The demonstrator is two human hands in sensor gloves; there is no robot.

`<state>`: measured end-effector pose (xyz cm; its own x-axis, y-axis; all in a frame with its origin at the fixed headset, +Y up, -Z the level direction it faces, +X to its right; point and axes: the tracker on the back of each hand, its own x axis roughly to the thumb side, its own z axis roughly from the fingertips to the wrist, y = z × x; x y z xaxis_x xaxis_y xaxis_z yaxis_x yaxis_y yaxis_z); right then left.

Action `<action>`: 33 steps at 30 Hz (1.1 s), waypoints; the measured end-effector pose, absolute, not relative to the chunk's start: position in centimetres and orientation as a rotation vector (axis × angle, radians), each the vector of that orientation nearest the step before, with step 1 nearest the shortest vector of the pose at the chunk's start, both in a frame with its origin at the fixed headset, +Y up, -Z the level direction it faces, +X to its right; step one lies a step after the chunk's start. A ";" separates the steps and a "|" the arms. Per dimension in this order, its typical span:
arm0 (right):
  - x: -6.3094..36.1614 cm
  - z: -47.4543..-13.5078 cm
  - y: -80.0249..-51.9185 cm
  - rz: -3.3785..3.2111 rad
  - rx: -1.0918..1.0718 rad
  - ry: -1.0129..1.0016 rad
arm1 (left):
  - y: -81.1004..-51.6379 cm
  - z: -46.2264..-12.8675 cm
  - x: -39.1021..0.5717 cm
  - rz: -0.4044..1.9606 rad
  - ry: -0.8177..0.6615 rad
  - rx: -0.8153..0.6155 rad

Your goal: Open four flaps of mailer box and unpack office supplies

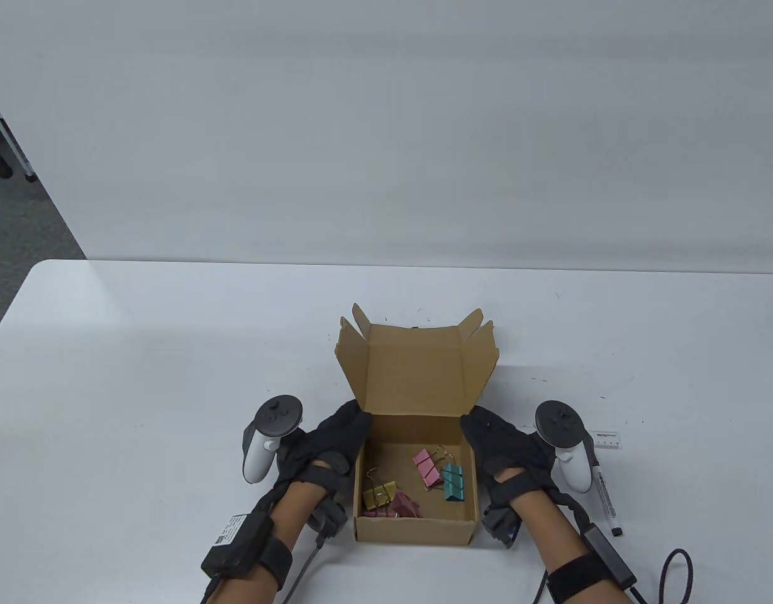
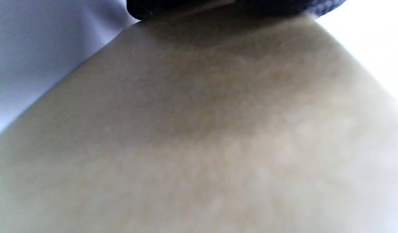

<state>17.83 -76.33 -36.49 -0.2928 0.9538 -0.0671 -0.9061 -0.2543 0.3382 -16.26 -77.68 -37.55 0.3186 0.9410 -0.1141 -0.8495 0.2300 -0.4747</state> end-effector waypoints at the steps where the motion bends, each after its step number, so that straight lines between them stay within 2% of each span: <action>1: 17.8 -36.5 -76.3 1.847 0.174 0.366 | -77.5 -37.5 -16.4 1.235 -0.208 -0.493; 6: 17.8 -36.6 -76.3 1.847 0.176 0.371 | -74.2 -37.3 -18.8 1.280 -0.208 -0.394; 8: 17.8 -36.6 -76.3 1.850 0.177 0.371 | -71.2 -36.8 -19.7 1.272 -0.240 -0.289; 10: 17.8 -36.6 -76.3 1.853 0.177 0.367 | -67.5 -35.8 -19.9 1.141 -0.277 -0.166; 13: 17.8 -36.6 -76.2 1.856 0.178 0.369 | -62.7 -33.5 -17.7 0.825 -0.353 -0.078; 16: 17.8 -36.6 -76.2 1.854 0.180 0.371 | -60.4 -32.1 -13.2 0.655 -0.432 -0.153; 19: 17.8 -36.6 -76.2 1.861 0.181 0.371 | -60.6 -32.0 -9.0 0.500 -0.453 -0.266; 22: 17.8 -36.5 -76.2 1.872 0.182 0.364 | -62.4 -32.7 -4.7 0.256 -0.430 -0.404; 24: 17.8 -36.5 -76.2 1.874 0.182 0.364 | -64.2 -33.5 -2.6 0.174 -0.390 -0.503; 28: 17.9 -36.5 -76.2 1.878 0.183 0.362 | -67.3 -35.1 -0.7 0.113 -0.282 -0.669; 33: 17.8 -36.6 -76.2 1.872 0.187 0.365 | -69.7 -36.2 0.7 0.010 -0.199 -0.730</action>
